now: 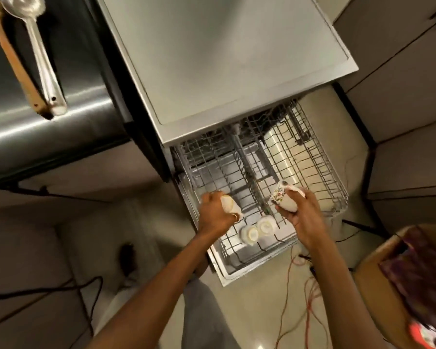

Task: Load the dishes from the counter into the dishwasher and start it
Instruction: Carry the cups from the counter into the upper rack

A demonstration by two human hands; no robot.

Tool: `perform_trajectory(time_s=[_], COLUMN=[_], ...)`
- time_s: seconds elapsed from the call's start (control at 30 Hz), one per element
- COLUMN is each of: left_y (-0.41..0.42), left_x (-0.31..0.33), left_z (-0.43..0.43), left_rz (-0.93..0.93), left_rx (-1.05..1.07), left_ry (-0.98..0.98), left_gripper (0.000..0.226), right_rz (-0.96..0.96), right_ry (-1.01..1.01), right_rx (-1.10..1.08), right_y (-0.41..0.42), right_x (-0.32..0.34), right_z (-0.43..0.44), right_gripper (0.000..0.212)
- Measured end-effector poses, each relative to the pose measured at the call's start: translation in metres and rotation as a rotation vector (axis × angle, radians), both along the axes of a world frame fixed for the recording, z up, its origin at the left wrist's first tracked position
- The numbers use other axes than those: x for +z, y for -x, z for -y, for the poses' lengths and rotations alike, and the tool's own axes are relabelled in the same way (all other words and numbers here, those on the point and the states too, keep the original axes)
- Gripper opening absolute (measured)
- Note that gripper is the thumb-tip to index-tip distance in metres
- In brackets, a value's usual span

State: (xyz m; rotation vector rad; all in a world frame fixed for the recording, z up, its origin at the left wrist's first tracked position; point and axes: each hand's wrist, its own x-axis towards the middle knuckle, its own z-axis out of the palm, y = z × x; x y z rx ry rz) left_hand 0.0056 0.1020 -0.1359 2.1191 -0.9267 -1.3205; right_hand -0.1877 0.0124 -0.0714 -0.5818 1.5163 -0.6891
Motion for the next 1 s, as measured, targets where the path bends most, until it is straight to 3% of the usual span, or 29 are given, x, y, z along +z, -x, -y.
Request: perform_trajectory(time_s=[0.43, 0.53, 0.67, 1.0], left_y=[0.058, 0.062, 0.063, 0.070], left_x=[-0.108, -0.122, -0.127, -0.145], left_z=[0.037, 0.041, 0.047, 0.037], left_rz=[0.283, 0.295, 0.335, 0.381], left_rx=[-0.606, -0.634, -0.687, -0.691], left_ry=[0.097, 0.087, 0.090, 0.139], left_gripper=[0.073, 0.073, 0.071, 0.070], right_rz=[-0.577, -0.737, -0.889, -0.979], right_ry=[0.144, 0.192, 0.236, 0.234], right_rx=[0.436, 0.627, 0.822, 1.047], right_y=[0.028, 0.031, 0.025, 0.003], right_x=[-0.094, -0.107, -0.124, -0.173], right_z=[0.002, 0.005, 0.012, 0.028], right_gripper=[0.055, 0.065, 0.064, 0.055])
